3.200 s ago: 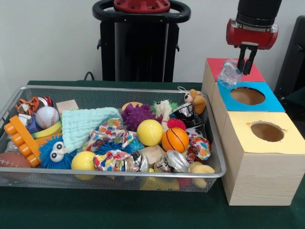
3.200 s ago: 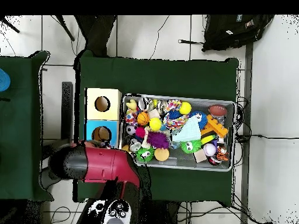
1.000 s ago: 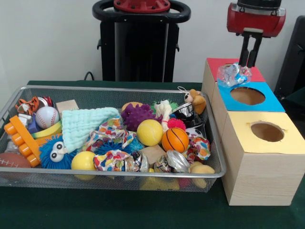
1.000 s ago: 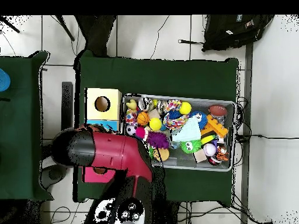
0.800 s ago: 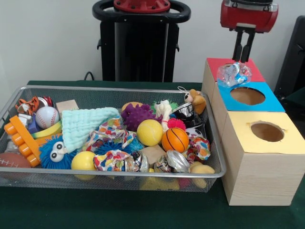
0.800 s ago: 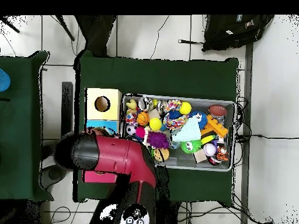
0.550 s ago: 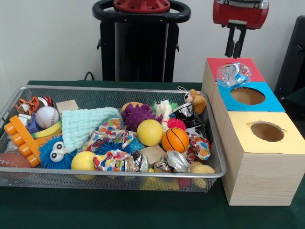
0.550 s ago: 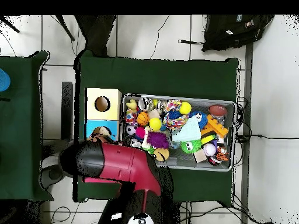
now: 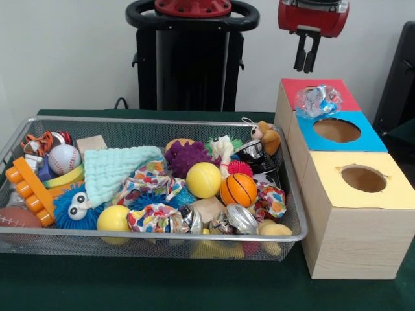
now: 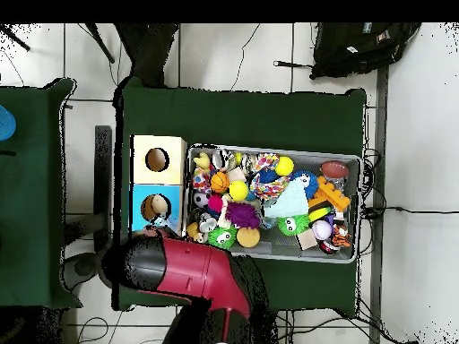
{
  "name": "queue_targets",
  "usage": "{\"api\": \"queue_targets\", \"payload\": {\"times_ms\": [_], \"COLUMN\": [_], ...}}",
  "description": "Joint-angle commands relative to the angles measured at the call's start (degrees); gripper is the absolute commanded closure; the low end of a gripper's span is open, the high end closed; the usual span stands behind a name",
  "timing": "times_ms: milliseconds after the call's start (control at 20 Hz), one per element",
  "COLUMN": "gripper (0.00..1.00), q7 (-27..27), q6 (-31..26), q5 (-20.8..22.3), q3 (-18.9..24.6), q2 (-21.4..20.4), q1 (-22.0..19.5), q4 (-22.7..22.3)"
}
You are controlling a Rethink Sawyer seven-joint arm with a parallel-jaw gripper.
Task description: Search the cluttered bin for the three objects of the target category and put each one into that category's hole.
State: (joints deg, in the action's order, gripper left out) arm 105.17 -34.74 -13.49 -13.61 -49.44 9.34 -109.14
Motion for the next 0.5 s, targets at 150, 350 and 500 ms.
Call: {"api": "queue_targets", "payload": {"times_ms": [150, 350, 500], "gripper": [1.00, 1.00, 1.00], "q7": [5.06, 5.11, 5.48], "q6": [5.84, 7.54, 8.17], "q5": [2.07, 2.26, 2.22], "q3": [4.62, 4.77, 4.82], "q2": [0.00, -0.12, 0.09], "q1": [-1.64, -1.51, -1.17], "q4": [-9.17, -10.96, -11.41]}}
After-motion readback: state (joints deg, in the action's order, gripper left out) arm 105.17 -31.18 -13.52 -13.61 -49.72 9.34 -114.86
